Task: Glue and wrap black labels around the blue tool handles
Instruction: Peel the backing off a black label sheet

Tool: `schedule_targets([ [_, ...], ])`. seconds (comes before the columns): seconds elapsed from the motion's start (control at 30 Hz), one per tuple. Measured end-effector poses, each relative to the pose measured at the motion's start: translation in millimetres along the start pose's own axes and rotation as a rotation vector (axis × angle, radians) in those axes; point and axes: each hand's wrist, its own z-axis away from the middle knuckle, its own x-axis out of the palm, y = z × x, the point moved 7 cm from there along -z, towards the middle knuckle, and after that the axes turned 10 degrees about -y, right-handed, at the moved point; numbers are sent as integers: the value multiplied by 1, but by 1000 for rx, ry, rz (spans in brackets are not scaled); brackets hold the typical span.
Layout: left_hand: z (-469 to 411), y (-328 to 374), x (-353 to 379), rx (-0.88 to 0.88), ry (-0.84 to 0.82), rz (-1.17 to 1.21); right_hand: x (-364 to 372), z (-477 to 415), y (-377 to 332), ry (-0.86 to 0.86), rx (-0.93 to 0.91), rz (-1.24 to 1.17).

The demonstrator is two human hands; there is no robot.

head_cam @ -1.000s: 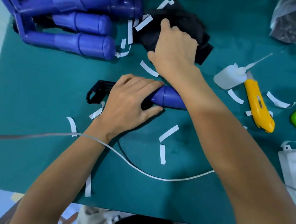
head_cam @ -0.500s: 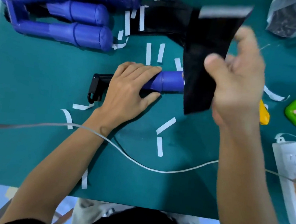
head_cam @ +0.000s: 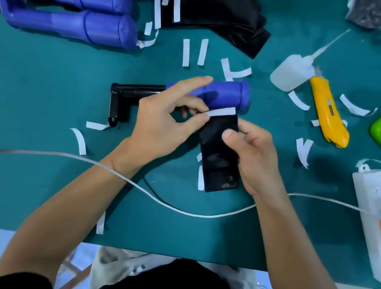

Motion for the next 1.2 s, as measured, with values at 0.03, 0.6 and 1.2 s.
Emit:
schedule_targets([
  [0.03, 0, -3, 1, -36, -14, 68, -3, -1, -1, 49, -8, 29],
  [0.6, 9, 31, 9, 167, 20, -307, -2, -6, -17, 124, -153, 206],
  [1.2, 12, 28, 16, -8, -18, -245, -4, -1, -17, 256, -201, 397],
])
